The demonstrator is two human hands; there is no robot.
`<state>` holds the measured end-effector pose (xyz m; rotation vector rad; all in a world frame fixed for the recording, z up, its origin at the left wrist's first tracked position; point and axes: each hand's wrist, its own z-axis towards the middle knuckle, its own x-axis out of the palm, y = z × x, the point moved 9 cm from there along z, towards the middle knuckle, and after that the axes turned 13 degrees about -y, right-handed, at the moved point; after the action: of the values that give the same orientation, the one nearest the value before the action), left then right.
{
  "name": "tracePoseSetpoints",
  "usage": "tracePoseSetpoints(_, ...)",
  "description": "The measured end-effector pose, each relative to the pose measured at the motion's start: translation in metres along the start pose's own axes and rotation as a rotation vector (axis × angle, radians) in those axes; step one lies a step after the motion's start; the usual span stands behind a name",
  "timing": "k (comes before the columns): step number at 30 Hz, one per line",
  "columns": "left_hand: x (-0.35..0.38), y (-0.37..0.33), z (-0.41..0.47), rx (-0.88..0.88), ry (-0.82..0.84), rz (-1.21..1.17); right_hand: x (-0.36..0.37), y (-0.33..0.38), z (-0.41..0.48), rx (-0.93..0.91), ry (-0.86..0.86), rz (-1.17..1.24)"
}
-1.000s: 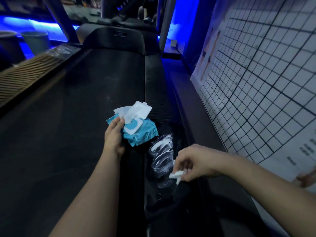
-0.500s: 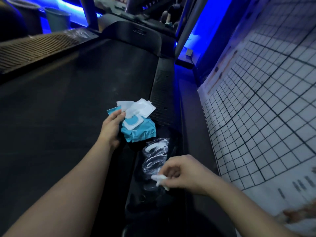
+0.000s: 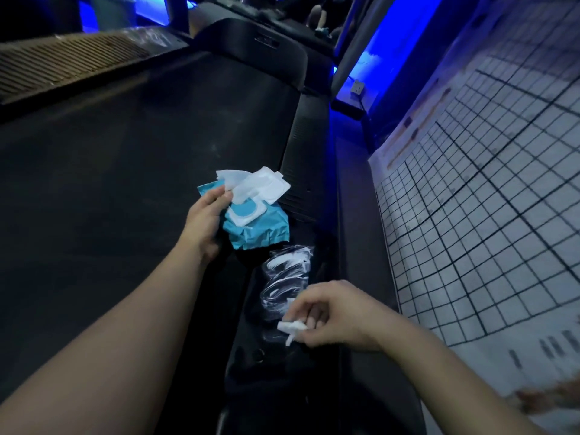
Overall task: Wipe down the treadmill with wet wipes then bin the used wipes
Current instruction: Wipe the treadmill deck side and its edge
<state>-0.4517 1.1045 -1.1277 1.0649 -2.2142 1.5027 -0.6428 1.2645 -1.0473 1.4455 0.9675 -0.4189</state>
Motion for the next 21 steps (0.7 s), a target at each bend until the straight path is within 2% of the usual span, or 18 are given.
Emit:
tracePoseSetpoints(2, 0.000, -0.001, 0.000, 0.003, -0.002, 0.002, 0.009, 0.008, 0.001, 0.019, 0.084, 0.016)
tracePoseSetpoints(4, -0.001, 0.000, 0.001, 0.003, 0.001, 0.000, 0.007, 0.012, 0.004, 0.056, 0.075, 0.124)
tracePoseSetpoints(5, -0.001, 0.001, 0.002, -0.001, 0.002, 0.001, -0.001, 0.009, 0.008, 0.092, 0.003, 0.205)
tracePoseSetpoints(7, -0.001, 0.001, 0.003, -0.010, 0.008, 0.001, -0.034, -0.009, 0.019, 0.153, -0.287, 0.255)
tracePoseSetpoints(9, -0.001, 0.002, 0.003, -0.016, 0.015, -0.002, -0.068, -0.032, 0.019, 0.172, -0.579, 0.025)
tracePoseSetpoints(10, -0.001, 0.002, 0.003, -0.018, 0.015, -0.004, -0.075, -0.036, 0.019, 0.151, -0.628, -0.131)
tracePoseSetpoints(12, -0.001, 0.002, 0.002, -0.018, 0.011, 0.000, -0.070, -0.037, 0.021, 0.090, -0.606, -0.305)
tracePoseSetpoints(13, -0.001, 0.002, 0.001, -0.020, 0.010, -0.001, -0.067, -0.035, 0.020, 0.073, -0.589, -0.303)
tracePoseSetpoints(16, -0.001, 0.003, 0.001, -0.029, 0.005, -0.016, -0.054, -0.023, 0.019, 0.014, -0.462, -0.198)
tracePoseSetpoints(19, -0.001, 0.001, -0.001, -0.023, 0.004, -0.008, -0.027, -0.010, 0.019, 0.059, -0.157, -0.075)
tracePoseSetpoints(21, 0.001, 0.001, -0.002, -0.021, 0.007, -0.002, -0.020, -0.005, 0.021, 0.086, -0.112, 0.019)
